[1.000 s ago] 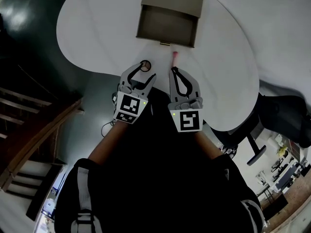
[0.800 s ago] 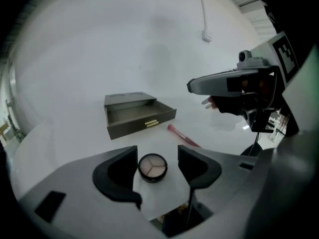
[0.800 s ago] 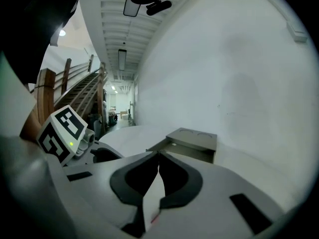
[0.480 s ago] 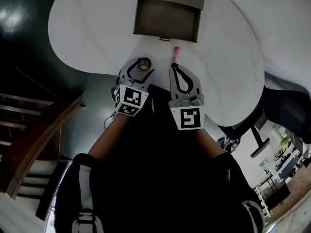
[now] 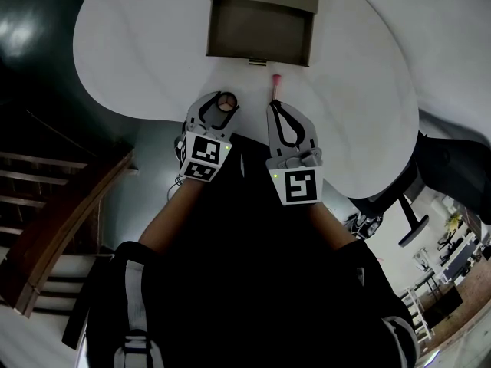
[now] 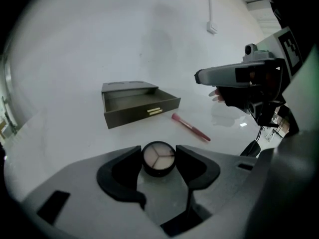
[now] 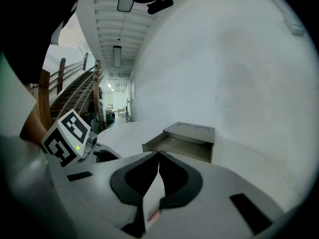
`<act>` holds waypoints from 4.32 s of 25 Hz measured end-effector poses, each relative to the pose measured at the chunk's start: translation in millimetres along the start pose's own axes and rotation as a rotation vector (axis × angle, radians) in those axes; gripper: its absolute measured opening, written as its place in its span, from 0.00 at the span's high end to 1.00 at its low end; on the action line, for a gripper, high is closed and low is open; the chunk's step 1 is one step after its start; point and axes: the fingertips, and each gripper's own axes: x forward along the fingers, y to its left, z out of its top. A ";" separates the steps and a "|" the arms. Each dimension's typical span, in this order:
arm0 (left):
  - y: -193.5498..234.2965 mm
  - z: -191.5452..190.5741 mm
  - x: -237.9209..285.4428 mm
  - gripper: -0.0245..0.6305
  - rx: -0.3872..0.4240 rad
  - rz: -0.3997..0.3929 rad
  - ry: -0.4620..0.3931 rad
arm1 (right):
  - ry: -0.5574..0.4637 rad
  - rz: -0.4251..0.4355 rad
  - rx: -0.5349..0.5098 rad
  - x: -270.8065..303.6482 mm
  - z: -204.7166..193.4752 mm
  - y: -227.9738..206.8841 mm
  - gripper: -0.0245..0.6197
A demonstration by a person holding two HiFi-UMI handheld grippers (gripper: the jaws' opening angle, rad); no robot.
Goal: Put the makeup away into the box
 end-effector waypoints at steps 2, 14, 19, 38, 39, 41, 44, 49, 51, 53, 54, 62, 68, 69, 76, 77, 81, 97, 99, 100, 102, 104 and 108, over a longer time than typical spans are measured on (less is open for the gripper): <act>0.2 7.3 -1.2 0.63 0.010 0.002 -0.016 | -0.003 0.000 -0.001 1.4 0.5 -2.0 0.92; 9.7 88.7 5.4 0.63 0.102 -0.003 -0.140 | -0.011 -0.015 0.017 13.7 11.3 -23.4 0.92; 18.2 120.4 17.2 0.63 0.122 -0.016 -0.171 | -0.014 -0.035 0.035 22.3 19.1 -39.6 0.92; 51.9 165.1 86.9 0.63 0.171 -0.074 -0.121 | 0.026 -0.132 0.117 53.6 21.9 -97.5 0.92; 52.4 164.4 89.9 0.63 0.172 -0.077 -0.110 | 0.027 -0.135 0.118 53.8 21.7 -98.2 0.92; 53.6 162.0 96.4 0.63 0.170 -0.082 -0.083 | 0.030 -0.139 0.119 54.6 21.0 -99.7 0.92; 53.9 155.4 105.0 0.63 0.173 -0.086 -0.028 | 0.031 -0.144 0.123 54.3 20.5 -101.8 0.92; 50.7 145.1 115.2 0.63 0.187 -0.093 0.070 | 0.030 -0.151 0.121 51.5 19.6 -103.9 0.92; 50.5 140.8 118.4 0.63 0.186 -0.095 0.102 | 0.030 -0.152 0.121 50.6 19.0 -103.8 0.92; 50.7 138.1 119.3 0.63 0.189 -0.096 0.125 | 0.027 -0.155 0.121 48.9 20.1 -102.7 0.92; 50.7 137.0 119.0 0.63 0.194 -0.096 0.134 | 0.025 -0.156 0.120 47.6 21.1 -101.8 0.92; 49.2 139.8 117.6 0.56 0.174 -0.088 0.112 | 0.002 -0.162 0.114 34.1 21.0 -100.1 0.92; 43.7 169.3 73.5 0.66 0.138 -0.030 -0.111 | -0.030 -0.170 0.099 15.5 25.6 -90.7 0.92; 40.0 173.7 64.5 0.71 0.133 -0.023 -0.143 | -0.038 -0.170 0.098 11.8 27.0 -89.5 0.92; -0.5 189.1 15.2 0.89 0.161 0.002 -0.268 | -0.097 -0.184 0.067 -19.4 34.3 -81.5 0.92; -7.0 190.4 10.2 0.91 0.165 0.004 -0.282 | -0.099 -0.187 0.063 -23.9 33.6 -81.3 0.92; -31.7 193.0 -5.1 0.94 0.197 0.012 -0.323 | -0.128 -0.200 0.042 -42.1 34.1 -83.5 0.92; -80.1 171.1 -29.9 0.95 0.161 0.028 -0.345 | -0.145 -0.198 0.009 -85.7 22.9 -80.4 0.92; -80.0 163.7 -26.4 0.95 0.144 0.031 -0.326 | -0.139 -0.191 0.016 -85.3 19.2 -78.7 0.92; -79.5 159.2 -24.0 0.95 0.135 0.032 -0.312 | -0.135 -0.187 0.018 -84.8 17.6 -78.0 0.92; -78.4 151.2 -18.4 0.95 0.122 0.033 -0.286 | -0.130 -0.179 0.018 -83.8 15.6 -77.3 0.92; -78.1 143.0 -12.5 0.94 0.112 0.029 -0.262 | -0.124 -0.172 0.020 -83.0 13.8 -76.9 0.92; -79.6 127.8 0.2 0.84 0.079 0.019 -0.215 | -0.107 -0.162 0.029 -81.8 8.1 -77.8 0.92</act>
